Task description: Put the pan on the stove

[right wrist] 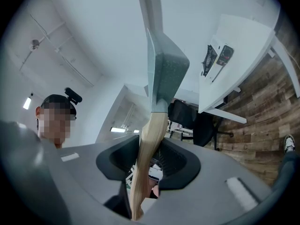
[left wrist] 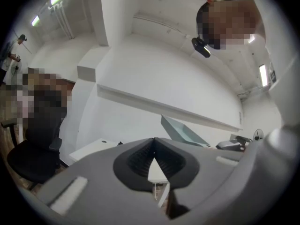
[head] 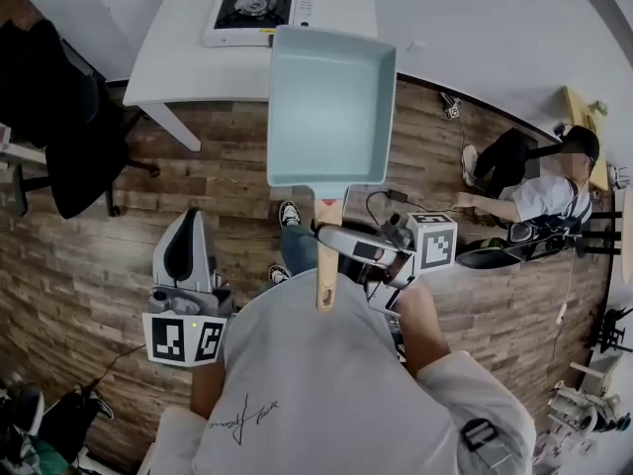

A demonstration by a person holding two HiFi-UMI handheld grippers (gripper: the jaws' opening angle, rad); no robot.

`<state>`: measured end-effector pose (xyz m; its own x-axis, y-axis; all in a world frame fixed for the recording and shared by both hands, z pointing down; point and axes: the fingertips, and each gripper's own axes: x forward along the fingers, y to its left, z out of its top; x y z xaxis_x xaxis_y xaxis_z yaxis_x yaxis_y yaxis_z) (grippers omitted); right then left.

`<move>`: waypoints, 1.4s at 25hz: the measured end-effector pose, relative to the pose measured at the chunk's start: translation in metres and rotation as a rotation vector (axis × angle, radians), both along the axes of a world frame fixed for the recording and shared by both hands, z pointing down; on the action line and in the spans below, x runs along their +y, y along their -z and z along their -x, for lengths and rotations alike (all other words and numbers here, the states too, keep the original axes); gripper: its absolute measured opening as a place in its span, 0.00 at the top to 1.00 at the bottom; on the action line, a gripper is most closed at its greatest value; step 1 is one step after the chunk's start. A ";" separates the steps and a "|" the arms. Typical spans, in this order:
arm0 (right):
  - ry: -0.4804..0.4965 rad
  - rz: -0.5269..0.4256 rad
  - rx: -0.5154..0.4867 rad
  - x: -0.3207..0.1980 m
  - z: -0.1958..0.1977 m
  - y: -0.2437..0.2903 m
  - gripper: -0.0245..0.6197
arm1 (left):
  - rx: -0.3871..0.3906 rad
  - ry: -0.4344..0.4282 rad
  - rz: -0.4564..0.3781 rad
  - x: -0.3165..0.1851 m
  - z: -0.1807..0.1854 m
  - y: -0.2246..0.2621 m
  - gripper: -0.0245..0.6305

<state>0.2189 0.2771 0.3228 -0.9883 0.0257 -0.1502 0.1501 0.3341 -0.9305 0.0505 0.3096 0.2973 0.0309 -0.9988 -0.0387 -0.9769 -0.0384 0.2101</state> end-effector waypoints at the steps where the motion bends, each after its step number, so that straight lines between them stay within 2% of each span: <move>1: 0.002 -0.003 0.004 -0.010 0.002 0.000 0.77 | -0.002 0.005 -0.002 -0.011 0.004 0.002 0.88; 15: 0.064 -0.008 0.006 -0.149 0.039 -0.002 0.77 | -0.052 0.031 -0.003 -0.144 0.027 0.011 0.88; 23: 0.094 -0.008 0.013 -0.190 0.057 -0.007 0.76 | -0.056 0.063 0.001 -0.181 0.042 0.012 0.88; 35: 0.101 0.025 0.012 -0.233 0.095 -0.013 0.76 | -0.017 0.059 -0.011 -0.227 0.076 0.002 0.88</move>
